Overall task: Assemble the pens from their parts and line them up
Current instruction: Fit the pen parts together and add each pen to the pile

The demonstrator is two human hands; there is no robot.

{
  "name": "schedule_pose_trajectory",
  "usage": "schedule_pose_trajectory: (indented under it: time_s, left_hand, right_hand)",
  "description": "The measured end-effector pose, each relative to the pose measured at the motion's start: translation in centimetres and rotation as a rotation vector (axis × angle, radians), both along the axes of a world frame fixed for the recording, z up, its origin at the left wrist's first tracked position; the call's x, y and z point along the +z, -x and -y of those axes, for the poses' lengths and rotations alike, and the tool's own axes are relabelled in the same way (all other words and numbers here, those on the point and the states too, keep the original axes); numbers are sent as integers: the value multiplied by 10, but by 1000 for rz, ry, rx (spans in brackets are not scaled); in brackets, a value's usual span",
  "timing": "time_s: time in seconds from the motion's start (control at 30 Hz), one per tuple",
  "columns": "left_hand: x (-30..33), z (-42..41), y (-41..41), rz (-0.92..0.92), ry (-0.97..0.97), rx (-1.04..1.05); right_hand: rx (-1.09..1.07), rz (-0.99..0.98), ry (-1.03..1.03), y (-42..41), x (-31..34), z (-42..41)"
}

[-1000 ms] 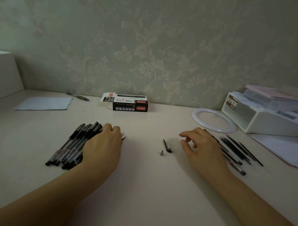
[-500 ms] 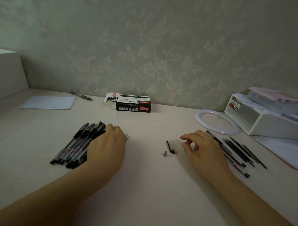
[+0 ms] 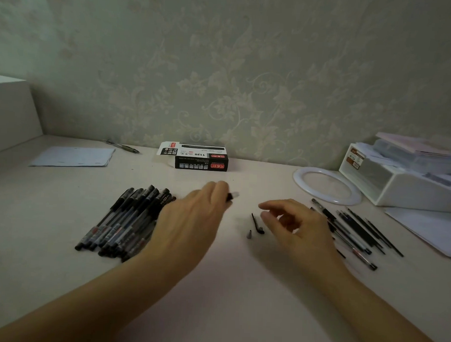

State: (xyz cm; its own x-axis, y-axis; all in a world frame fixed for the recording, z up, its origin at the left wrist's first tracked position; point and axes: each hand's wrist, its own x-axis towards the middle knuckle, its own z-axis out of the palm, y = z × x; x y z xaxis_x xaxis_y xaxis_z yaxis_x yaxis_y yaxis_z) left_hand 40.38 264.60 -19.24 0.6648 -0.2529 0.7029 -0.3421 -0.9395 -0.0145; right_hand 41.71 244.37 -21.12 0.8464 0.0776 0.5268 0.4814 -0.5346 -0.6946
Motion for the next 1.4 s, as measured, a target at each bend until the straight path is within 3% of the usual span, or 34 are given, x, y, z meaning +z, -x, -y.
schedule_pose_trajectory:
  time_s: [0.13, 0.27, 0.37, 0.53, 0.67, 0.87, 1.07, 1.4]
  left_hand:
    - [-4, 8, 6, 8, -89, -321]
    - [-9, 9, 4, -69, -65, -444]
    - [-7, 9, 5, -82, -81, -453]
    - [-7, 8, 5, -102, -47, -440]
    - [-16, 7, 2, -197, -84, -357]
    - [-25, 0, -8, -383, -88, -300]
    - [-24, -4, -10, -388, -15, -279]
    - [-25, -5, -13, -363, -3, -229]
  right_hand:
    - [247, -109, -2, 13, 0, -20]
    - [363, -158, -45, 19, -2, -31]
    - [393, -199, -157, 19, -2, -30]
    - [295, -150, -164, 16, -4, -27]
    - [142, -102, -342, 9, -2, -21]
    - [85, -227, -626, 5, -1, -15]
    - [99, -310, -789, 5, 2, -16]
    - [123, -330, -886, 5, 5, -14]
